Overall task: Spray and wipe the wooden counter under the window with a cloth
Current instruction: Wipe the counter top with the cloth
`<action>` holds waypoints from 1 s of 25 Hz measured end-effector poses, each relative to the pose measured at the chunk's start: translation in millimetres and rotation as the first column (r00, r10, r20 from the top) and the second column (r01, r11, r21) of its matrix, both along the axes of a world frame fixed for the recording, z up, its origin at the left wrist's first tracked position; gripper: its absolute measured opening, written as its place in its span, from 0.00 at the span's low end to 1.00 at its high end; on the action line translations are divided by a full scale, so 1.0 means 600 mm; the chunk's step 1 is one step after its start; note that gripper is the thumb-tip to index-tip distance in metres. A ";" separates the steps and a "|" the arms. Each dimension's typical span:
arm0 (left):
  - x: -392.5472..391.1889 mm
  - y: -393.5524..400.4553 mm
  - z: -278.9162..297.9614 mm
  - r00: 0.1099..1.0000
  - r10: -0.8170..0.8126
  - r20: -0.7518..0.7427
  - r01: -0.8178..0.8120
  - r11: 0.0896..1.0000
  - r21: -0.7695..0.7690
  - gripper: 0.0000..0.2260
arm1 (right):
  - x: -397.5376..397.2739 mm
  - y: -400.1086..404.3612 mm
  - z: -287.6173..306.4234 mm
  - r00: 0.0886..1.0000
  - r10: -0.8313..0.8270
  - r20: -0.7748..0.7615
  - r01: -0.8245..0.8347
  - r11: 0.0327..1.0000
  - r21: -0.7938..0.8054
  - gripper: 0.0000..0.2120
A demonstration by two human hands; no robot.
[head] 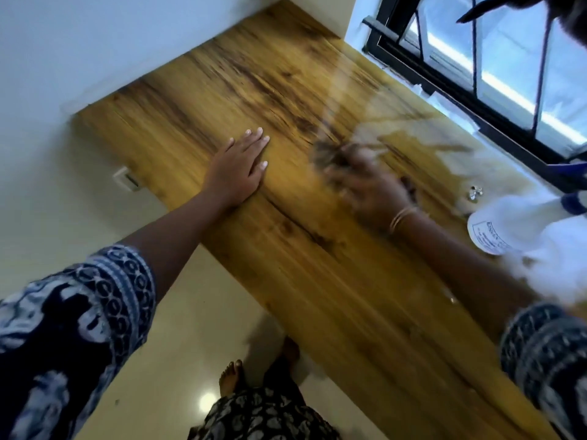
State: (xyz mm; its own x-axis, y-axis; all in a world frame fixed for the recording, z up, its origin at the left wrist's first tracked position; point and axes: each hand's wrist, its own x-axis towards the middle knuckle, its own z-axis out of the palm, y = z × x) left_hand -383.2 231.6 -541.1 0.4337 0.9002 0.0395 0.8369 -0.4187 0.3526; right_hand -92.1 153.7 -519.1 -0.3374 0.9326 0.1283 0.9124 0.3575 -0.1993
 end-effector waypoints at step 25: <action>-0.081 -0.175 -0.018 0.988 -0.110 -0.110 0.117 0.991 0.057 0.24 | -0.054 -0.194 0.011 0.897 -0.439 0.045 0.440 0.880 -0.177 0.26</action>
State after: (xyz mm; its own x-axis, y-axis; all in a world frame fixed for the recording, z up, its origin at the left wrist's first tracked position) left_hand -431.8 126.7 -552.2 0.5380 0.8418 0.0433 0.8137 -0.5320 0.2342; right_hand -124.3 37.4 -512.2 0.1124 0.9922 -0.0544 0.9682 -0.1217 -0.2187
